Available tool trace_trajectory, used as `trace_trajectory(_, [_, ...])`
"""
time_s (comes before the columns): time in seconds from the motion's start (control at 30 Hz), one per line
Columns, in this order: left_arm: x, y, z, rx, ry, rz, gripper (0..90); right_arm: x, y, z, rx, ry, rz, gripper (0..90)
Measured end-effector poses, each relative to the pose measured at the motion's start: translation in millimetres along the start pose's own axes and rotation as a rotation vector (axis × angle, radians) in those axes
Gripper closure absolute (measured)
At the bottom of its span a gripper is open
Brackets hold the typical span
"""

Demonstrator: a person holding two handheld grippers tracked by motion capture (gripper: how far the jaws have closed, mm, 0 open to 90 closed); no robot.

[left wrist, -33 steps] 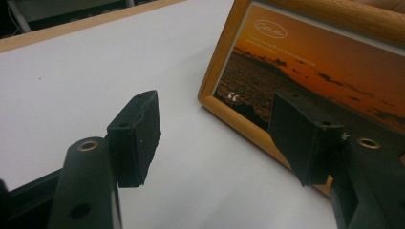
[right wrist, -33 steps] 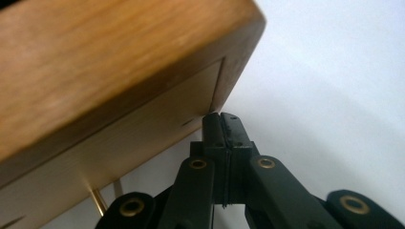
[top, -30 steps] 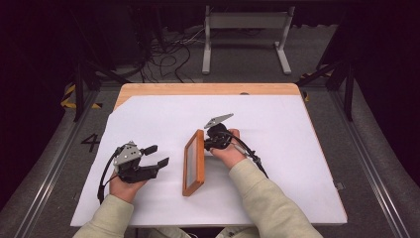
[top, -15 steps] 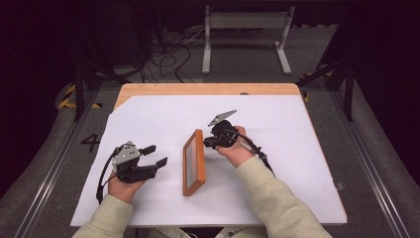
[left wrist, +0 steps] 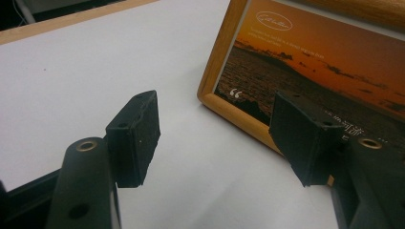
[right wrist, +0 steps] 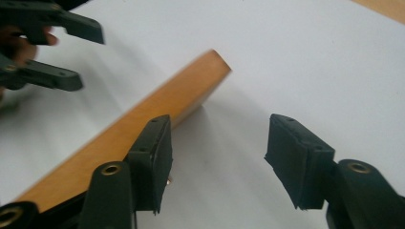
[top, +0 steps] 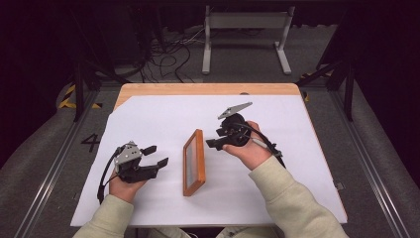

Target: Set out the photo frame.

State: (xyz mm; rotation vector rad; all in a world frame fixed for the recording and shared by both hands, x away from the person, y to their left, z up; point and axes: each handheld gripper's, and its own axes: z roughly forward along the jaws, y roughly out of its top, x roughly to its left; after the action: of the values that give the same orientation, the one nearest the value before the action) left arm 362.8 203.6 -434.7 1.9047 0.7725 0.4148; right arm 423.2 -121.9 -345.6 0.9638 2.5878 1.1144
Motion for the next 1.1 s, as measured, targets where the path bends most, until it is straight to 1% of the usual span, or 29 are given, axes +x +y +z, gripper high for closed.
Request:
trace_trajectory(0.07, [0.1,-0.1,0.1,-0.001,0.0,-0.001,34.7,9.1,4.0,-5.5,-0.006,0.012,-0.008,37.8])
trace_trajectory(0.17, [0.3,-0.1,-0.1,-0.001,0.001,0.004,34.7,21.1,6.2,-7.0,-0.012,0.014,-0.028,33.3])
trace_trajectory(0.27, [-0.1,-0.2,0.1,-0.001,0.0,0.0,34.7,30.5,6.5,-3.8,0.0,0.03,-0.02,29.6])
trace_trajectory(0.3, [-0.1,-0.1,0.0,0.001,0.001,0.001,34.8,33.9,6.7,-1.7,0.007,0.036,-0.011,28.2])
trace_trajectory(0.37, [-0.4,-0.2,0.1,0.003,0.0,0.001,34.7,37.9,7.1,2.3,0.016,0.05,0.005,26.5])
trace_trajectory(0.47, [-0.9,-0.4,0.4,0.006,-0.001,0.001,34.7,40.9,7.9,9.9,0.034,0.051,0.024,23.9])
trace_trajectory(0.5, [-0.6,-0.3,0.6,0.005,0.006,0.008,34.7,40.9,7.9,9.9,0.034,0.051,0.024,23.9])
trace_trajectory(0.57, [-0.6,-0.2,0.7,0.005,0.009,0.02,34.7,40.7,6.9,18.1,0.059,0.052,0.039,20.9])
trace_trajectory(0.6, [-1.2,-0.3,0.7,0.005,0.008,0.016,34.7,41.1,5.4,25.5,0.094,0.051,0.049,19.8])
trace_trajectory(0.67, [-1.3,-0.4,0.5,0.006,0.009,0.021,34.7,41.1,4.8,28.3,0.101,0.057,0.053,19.6])
trace_trajectory(0.83, [-1.1,-0.3,1.2,0.007,0.008,0.028,34.6,42.0,1.0,47.1,0.161,0.1,0.089,20.1])
trace_trajectory(0.87, [-1.1,-0.3,1.2,0.006,0.007,0.029,34.6,42.0,1.0,47.1,0.161,0.1,0.089,20.1])
trace_trajectory(0.9, [-1.3,-0.5,1.4,0.006,0.004,0.024,34.6,42.7,0.6,49.8,0.173,0.108,0.092,23.9])
trace_trajectory(0.93, [-1.1,-0.5,1.5,0.007,0.005,0.028,34.5,43.4,0.4,51.9,0.175,0.12,0.097,26.6])
trace_trajectory(1.0, [-1.6,-0.6,1.7,0.005,0.003,0.025,34.5,44.5,0.2,54.5,0.179,0.11,0.091,29.7])
trace_trajectory(1.07, [-1.7,-0.7,1.7,0.005,0.002,0.025,34.4,45.7,-0.5,56.9,0.195,0.106,0.094,32.7])
trace_trajectory(1.1, [-1.7,-0.7,1.6,0.006,0.003,0.025,34.3,45.7,-1.0,58.0,0.204,0.112,0.104,32.9])
